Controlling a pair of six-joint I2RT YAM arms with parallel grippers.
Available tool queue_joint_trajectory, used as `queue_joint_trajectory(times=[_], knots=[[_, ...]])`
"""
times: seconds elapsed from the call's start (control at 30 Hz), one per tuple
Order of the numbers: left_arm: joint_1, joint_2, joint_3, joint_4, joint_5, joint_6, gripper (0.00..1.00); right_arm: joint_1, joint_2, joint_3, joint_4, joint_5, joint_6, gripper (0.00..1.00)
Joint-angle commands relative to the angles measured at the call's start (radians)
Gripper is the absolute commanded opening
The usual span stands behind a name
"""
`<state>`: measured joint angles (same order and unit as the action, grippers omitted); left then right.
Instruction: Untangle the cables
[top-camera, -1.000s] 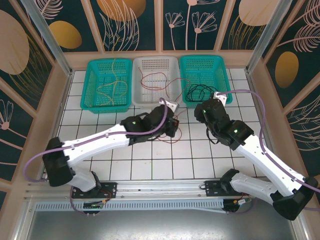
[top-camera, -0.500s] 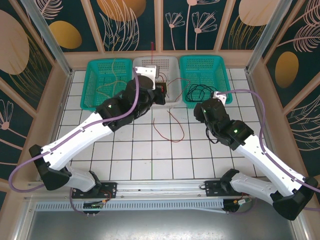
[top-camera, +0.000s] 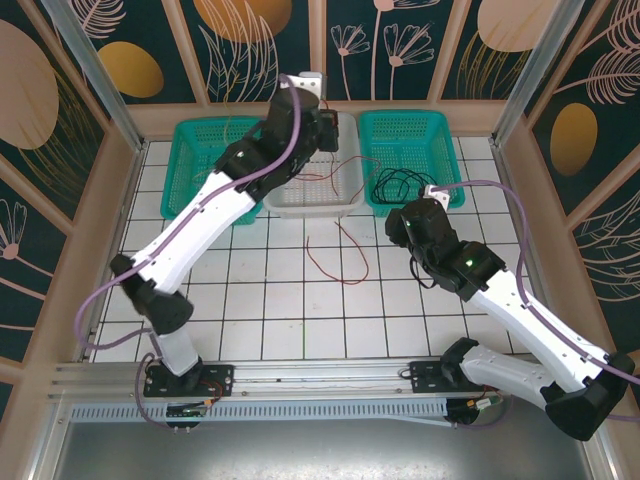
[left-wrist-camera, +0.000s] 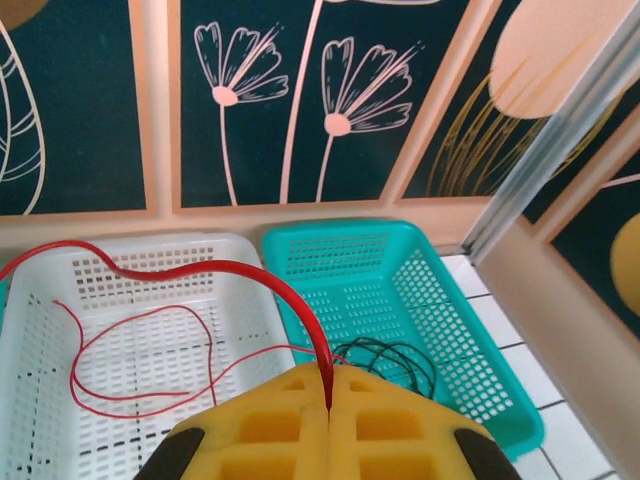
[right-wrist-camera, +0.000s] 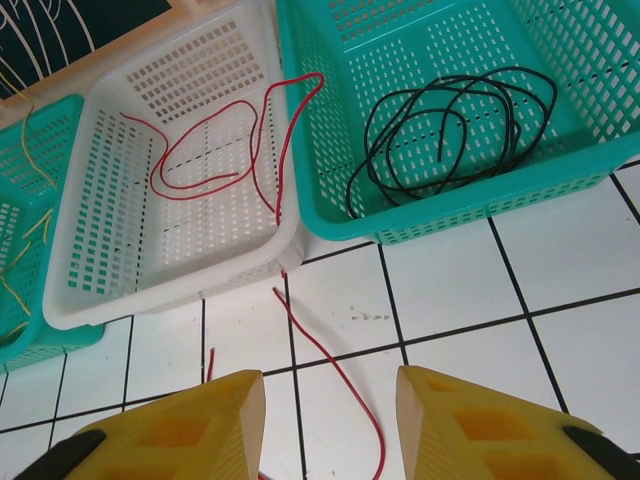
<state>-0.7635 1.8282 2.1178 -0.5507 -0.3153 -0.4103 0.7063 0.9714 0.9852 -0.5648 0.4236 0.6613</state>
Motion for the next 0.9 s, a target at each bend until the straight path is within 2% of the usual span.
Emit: queue_joint_trajectory(times=[0.0,0.1,0.2,0.23,0.33,0.37,0.43,0.53,0.63,0.7,0.87], knots=[[0.014,0.082,0.099,-0.059,0.004,0.033,0.00,-0.007,-0.011,-0.018,0.016,0.002,0.012,0.39],[0.043,0.173,0.196,-0.076,0.032,0.013,0.00,-0.007,-0.013,-0.018,0.012,0.000,0.015,0.39],[0.064,0.260,0.296,-0.113,0.008,0.005,0.00,-0.007,-0.014,-0.017,0.008,0.000,0.015,0.39],[0.071,0.291,0.329,-0.126,0.003,0.003,0.04,-0.007,-0.016,-0.017,0.008,-0.001,0.014,0.39],[0.082,0.350,0.396,-0.157,-0.014,0.001,0.41,-0.007,-0.019,-0.013,0.009,0.000,0.004,0.39],[0.081,0.351,0.398,-0.162,-0.030,0.002,0.51,-0.007,-0.018,-0.011,0.006,0.001,0.000,0.39],[0.081,0.341,0.388,-0.172,-0.069,0.001,0.58,-0.007,-0.017,-0.005,0.001,0.004,-0.006,0.39],[0.082,0.305,0.338,-0.171,-0.116,-0.008,0.60,-0.007,-0.015,-0.006,0.004,0.007,-0.012,0.40],[0.081,0.249,0.236,-0.146,-0.100,-0.022,0.60,-0.007,-0.006,-0.004,0.009,0.006,-0.017,0.40],[0.079,0.208,0.132,-0.117,-0.042,-0.033,0.59,-0.007,0.004,0.001,0.010,0.006,-0.018,0.40],[0.035,0.044,-0.216,0.010,0.021,-0.090,0.53,-0.008,0.005,-0.004,0.013,0.018,-0.019,0.40]])
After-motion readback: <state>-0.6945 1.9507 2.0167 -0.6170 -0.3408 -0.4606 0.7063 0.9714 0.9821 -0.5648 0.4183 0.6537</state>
